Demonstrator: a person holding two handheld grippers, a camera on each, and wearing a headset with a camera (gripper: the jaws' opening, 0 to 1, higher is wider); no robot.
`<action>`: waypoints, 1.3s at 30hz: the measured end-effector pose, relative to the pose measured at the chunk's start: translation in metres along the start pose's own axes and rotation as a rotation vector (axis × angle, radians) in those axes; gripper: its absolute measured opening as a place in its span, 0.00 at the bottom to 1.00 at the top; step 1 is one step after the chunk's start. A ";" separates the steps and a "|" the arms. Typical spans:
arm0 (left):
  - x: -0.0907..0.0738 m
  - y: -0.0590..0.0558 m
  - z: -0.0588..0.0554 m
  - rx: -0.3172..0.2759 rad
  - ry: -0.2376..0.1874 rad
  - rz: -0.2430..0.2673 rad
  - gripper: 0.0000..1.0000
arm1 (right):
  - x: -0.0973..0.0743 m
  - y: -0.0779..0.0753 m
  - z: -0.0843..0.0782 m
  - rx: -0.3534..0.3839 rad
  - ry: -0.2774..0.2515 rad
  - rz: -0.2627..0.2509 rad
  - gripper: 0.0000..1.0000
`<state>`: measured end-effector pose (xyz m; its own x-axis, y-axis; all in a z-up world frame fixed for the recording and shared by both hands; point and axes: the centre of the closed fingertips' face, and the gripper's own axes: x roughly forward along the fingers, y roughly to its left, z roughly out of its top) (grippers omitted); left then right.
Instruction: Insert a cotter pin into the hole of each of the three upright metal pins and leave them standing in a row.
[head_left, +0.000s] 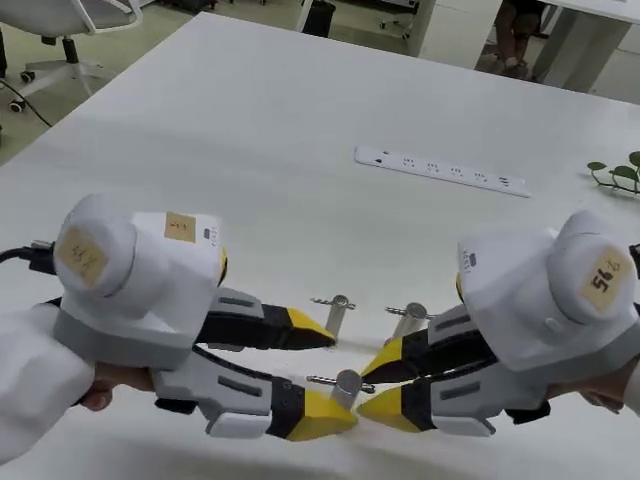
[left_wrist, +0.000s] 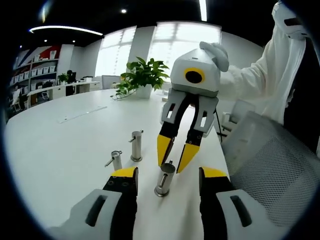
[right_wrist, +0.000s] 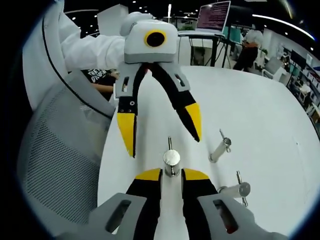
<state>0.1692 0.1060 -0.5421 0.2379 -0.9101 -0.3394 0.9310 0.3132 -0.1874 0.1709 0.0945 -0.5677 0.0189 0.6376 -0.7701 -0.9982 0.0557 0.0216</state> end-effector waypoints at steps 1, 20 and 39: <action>-0.002 -0.001 -0.001 0.001 0.001 0.005 0.51 | 0.000 0.001 0.000 0.007 -0.006 0.001 0.11; -0.017 0.001 -0.031 -0.080 0.023 0.091 0.93 | 0.008 -0.003 0.009 0.062 -0.051 -0.018 0.11; -0.019 -0.016 -0.029 -0.103 0.012 0.068 0.99 | 0.013 -0.002 0.011 0.056 -0.012 -0.022 0.08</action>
<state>0.1420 0.1262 -0.5597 0.2956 -0.8826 -0.3655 0.8794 0.4009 -0.2567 0.1733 0.1112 -0.5711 0.0414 0.6446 -0.7634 -0.9928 0.1122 0.0409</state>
